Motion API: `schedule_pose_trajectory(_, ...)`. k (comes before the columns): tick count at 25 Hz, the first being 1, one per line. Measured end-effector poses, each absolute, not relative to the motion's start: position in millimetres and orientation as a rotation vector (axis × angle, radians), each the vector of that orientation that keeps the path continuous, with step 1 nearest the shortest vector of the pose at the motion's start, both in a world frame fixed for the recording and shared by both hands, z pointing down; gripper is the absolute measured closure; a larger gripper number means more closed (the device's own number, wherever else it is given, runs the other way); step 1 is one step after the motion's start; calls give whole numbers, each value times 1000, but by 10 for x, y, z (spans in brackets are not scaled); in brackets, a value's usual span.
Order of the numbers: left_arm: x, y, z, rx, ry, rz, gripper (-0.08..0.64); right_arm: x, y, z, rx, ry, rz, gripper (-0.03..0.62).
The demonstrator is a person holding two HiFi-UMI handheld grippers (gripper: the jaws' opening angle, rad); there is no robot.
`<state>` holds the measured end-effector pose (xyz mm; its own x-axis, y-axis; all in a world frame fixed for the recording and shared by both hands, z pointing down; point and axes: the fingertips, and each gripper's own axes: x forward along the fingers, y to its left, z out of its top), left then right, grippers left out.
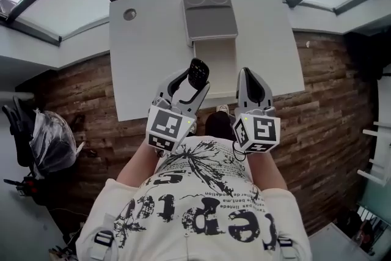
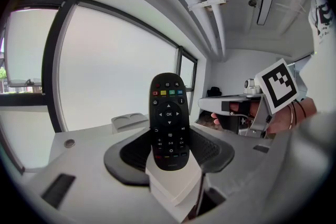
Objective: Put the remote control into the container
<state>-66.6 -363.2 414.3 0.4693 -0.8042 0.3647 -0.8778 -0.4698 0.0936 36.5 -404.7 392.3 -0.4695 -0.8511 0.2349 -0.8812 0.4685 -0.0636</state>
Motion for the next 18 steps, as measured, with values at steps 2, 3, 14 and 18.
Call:
schedule_pose_trajectory(2,-554,-3751,4144,2424,-1478,413,327,412,-4237,3924,1460,-2575,261,589)
schedule_pose_trajectory(3,-512,-3803,4152,2405,-1498,416,328,427,-4322,3932,1430,-2590,260,589)
schedule_pose_trajectory(14,-133,-4299,4557,2145,-1699,534,327,613,-5031,4107,1114,-2720,254,589)
schedule_pose_trajectory(18,-43,-4397,5004,1987,-1698,568,327,687,-5173,4326,1008,-2720,304,589)
